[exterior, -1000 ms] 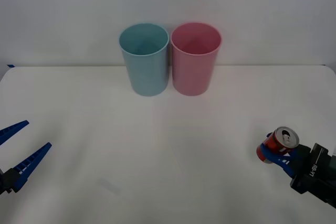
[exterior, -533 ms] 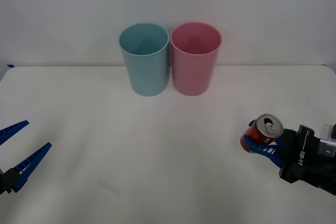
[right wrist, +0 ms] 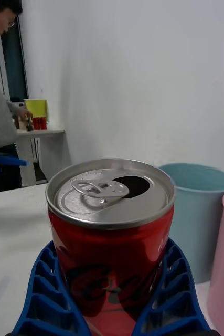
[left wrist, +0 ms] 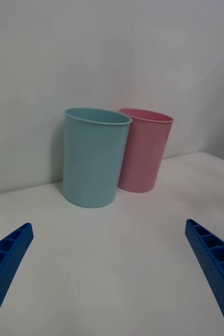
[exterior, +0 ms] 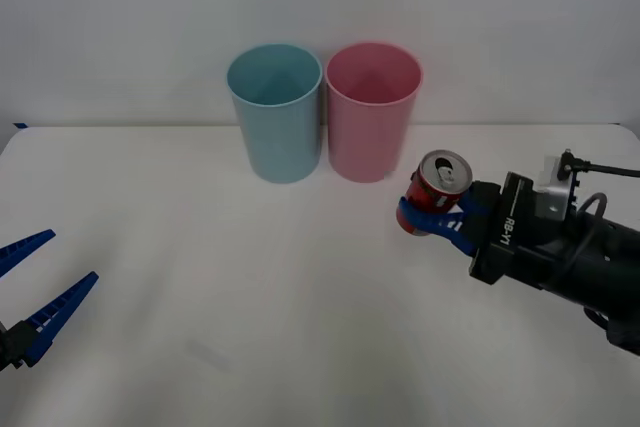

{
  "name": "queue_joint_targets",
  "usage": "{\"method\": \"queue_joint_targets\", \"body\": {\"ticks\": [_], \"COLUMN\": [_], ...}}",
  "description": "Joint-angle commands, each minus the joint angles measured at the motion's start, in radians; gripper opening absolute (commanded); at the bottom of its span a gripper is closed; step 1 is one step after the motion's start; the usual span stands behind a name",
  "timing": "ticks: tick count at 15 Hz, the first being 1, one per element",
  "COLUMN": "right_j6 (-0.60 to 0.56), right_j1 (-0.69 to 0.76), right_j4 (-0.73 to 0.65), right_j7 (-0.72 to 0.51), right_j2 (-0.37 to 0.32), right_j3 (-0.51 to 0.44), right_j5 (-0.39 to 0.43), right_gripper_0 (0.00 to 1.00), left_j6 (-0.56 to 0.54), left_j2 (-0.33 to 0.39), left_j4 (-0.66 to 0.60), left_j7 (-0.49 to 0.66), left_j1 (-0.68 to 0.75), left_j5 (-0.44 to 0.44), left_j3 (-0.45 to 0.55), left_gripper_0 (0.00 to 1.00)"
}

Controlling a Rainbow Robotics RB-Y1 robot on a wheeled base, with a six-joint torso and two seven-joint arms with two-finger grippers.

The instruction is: Grasp the object on the table and drop it into the matching bin: aluminum can to the light blue bin, PET bottle to the pink bin.

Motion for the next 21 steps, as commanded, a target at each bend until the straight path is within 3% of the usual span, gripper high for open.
{"method": "queue_joint_targets", "body": {"ticks": [1, 4, 10, 14, 21], "right_j6": [0.142, 0.280, 0.428, 0.432, 0.569], "right_j1": [-0.097, -0.186, -0.385, -0.555, -0.856], "right_j4": [0.000, 0.000, 0.038, 0.229, 0.577], "right_j7": [-0.066, -0.144, -0.408, -0.415, -0.409], "right_j2": [-0.034, -0.053, -0.048, 0.022, 0.099], "right_j3": [0.116, 0.202, 0.287, 0.306, 0.398], "right_j5": [0.002, 0.012, 0.172, 0.212, 0.226], "right_gripper_0": [0.00, 0.00, 0.00, 0.00, 0.00], "left_j6": [0.000, 0.000, 0.000, 0.000, 0.000], "left_j2": [0.000, 0.000, 0.000, 0.000, 0.000], "left_j4": [0.000, 0.000, 0.000, 0.000, 0.000], "left_j7": [0.000, 0.000, 0.000, 0.000, 0.000], "left_j1": [0.000, 0.000, 0.000, 0.000, 0.000], "left_j5": [0.000, 0.000, 0.000, 0.000, 0.000], "left_j3": [0.000, 0.000, 0.000, 0.000, 0.000], "left_gripper_0": [1.00, 1.00, 1.00, 1.00, 1.00]}}
